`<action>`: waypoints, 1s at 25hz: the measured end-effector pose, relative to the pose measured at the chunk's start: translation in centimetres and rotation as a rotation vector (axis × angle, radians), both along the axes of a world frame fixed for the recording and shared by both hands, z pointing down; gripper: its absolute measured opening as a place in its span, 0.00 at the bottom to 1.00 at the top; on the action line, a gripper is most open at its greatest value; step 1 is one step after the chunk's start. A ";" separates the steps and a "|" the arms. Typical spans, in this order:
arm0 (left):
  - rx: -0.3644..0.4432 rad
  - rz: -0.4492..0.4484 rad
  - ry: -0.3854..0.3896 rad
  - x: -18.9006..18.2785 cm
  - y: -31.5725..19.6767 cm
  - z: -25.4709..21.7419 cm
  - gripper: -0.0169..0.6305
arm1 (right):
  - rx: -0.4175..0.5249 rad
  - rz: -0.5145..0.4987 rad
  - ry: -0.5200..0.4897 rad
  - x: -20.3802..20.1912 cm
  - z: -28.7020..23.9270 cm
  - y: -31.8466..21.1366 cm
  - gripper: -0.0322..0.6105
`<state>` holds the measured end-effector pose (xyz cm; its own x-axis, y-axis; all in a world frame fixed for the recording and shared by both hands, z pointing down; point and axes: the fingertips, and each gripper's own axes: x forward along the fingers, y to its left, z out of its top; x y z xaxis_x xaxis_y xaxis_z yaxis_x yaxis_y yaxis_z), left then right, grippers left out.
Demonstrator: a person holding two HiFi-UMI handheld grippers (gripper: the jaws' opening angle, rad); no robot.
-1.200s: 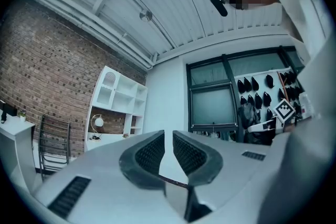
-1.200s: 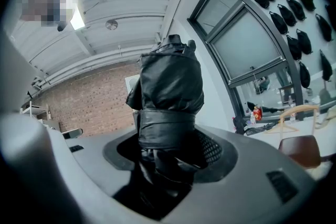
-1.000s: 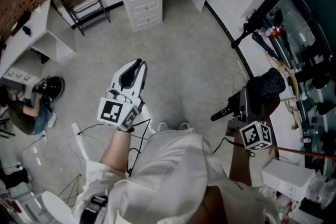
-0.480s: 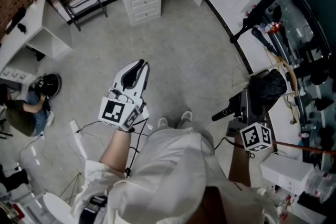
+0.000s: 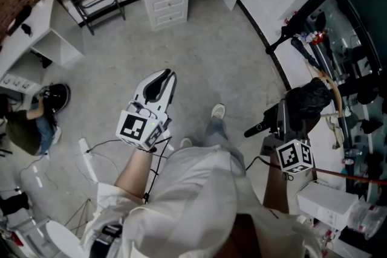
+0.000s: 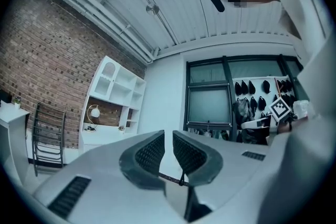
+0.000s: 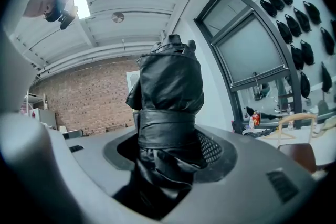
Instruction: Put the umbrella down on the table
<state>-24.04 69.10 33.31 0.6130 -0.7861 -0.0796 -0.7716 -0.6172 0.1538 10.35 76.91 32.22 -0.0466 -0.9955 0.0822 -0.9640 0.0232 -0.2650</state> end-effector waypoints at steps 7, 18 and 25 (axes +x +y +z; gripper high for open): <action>0.028 -0.001 -0.021 1.8 -3.4 -1.0 0.13 | 0.014 -0.014 -0.017 1.4 0.1 -3.8 0.47; 0.001 -0.011 -0.052 8.1 -12.8 -0.5 0.13 | -0.010 -0.044 -0.046 6.5 1.8 -13.7 0.47; -0.013 -0.011 -0.065 13.3 -19.4 -0.9 0.13 | -0.019 -0.064 -0.056 11.0 1.9 -20.7 0.47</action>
